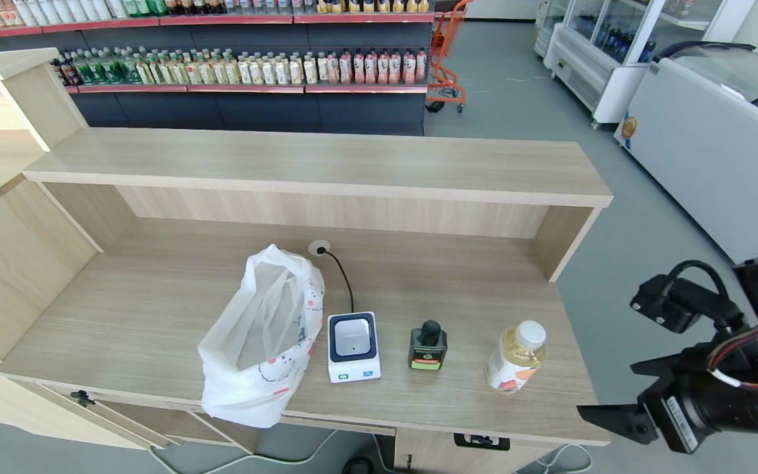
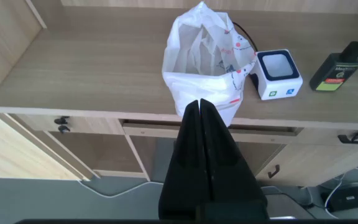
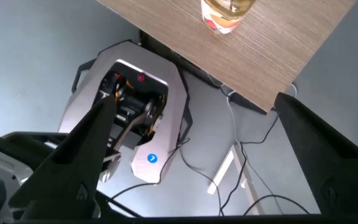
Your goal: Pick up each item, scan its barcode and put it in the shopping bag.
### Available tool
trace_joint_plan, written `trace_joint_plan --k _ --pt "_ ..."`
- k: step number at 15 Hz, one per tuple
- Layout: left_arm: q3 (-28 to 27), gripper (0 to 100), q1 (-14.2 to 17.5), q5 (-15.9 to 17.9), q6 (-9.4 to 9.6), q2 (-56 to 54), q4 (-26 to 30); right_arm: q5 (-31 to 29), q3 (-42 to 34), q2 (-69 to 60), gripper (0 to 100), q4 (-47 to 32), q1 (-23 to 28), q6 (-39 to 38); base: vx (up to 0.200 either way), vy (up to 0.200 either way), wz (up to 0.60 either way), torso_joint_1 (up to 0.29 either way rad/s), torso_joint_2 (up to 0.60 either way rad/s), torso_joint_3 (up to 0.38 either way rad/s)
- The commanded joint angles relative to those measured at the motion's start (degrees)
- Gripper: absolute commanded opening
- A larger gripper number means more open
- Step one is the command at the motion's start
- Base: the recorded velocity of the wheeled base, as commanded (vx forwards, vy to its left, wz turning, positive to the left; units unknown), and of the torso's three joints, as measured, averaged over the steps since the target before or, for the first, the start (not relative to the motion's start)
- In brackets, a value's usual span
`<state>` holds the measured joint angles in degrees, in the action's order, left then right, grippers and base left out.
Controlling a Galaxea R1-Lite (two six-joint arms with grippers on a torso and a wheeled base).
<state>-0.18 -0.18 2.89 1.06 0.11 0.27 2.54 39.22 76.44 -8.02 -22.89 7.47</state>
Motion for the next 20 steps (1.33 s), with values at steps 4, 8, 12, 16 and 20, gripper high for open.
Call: trace_joint_plan --k 4,8,12,16,20 --pt "0.0 0 0.0 0.0 -0.01 0.0 0.0 0.7 -3.6 11.1 100 9.5 -0.9 0.2 0.000 0.000 0.00 0.000 0.00 0.000" --pt "0.0 0 0.0 0.0 -0.01 0.0 0.0 5.2 -3.2 13.1 100 13.3 -2.4 0.3 0.000 0.000 0.00 0.000 0.00 0.000" --pt "0.0 0 0.0 0.0 -0.01 0.0 0.0 5.2 -3.2 17.3 100 18.8 -3.0 0.3 0.000 0.000 0.00 0.000 0.00 0.000" --pt "0.0 0 0.0 0.0 -0.01 0.0 0.0 5.3 -2.5 23.1 100 26.0 -4.1 0.3 0.000 0.000 0.00 0.000 0.00 0.000" --pt "0.0 0 0.0 0.0 -0.01 0.0 0.0 5.3 1.5 29.9 100 29.1 -5.4 0.7 0.000 0.000 0.00 0.000 0.00 0.000"
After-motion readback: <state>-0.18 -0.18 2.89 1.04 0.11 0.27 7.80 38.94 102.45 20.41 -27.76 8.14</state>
